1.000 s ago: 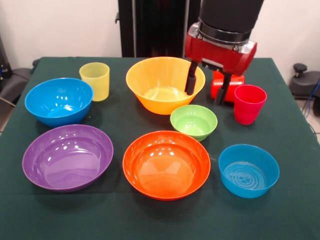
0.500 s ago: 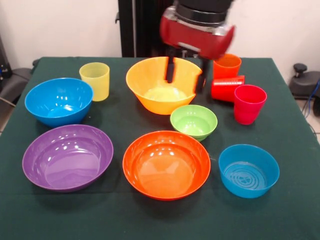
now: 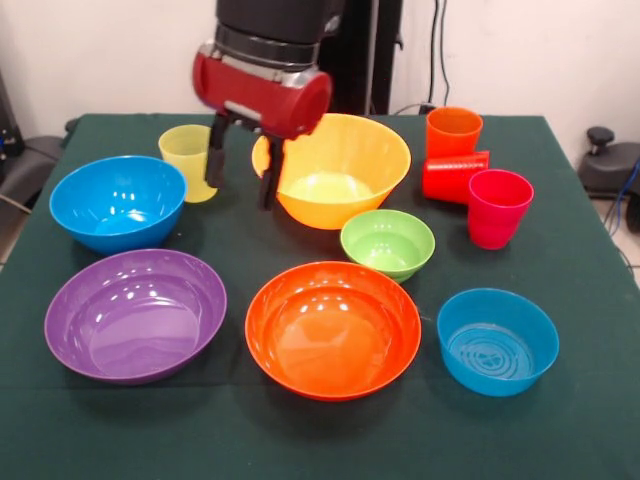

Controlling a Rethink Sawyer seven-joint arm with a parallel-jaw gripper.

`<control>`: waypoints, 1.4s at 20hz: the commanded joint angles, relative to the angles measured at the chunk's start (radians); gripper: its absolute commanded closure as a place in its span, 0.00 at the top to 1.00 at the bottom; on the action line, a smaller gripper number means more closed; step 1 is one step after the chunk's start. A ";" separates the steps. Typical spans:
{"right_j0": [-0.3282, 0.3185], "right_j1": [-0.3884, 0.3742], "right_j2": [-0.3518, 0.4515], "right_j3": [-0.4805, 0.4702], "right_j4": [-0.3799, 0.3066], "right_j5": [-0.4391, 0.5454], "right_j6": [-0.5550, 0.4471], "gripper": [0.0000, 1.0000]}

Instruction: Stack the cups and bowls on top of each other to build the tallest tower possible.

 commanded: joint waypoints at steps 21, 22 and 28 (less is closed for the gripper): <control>0.125 0.149 0.042 0.096 -0.036 -0.067 0.086 1.00; 0.123 0.153 0.042 0.091 -0.033 -0.062 0.086 1.00; 0.113 0.154 0.045 0.083 -0.022 -0.040 0.078 1.00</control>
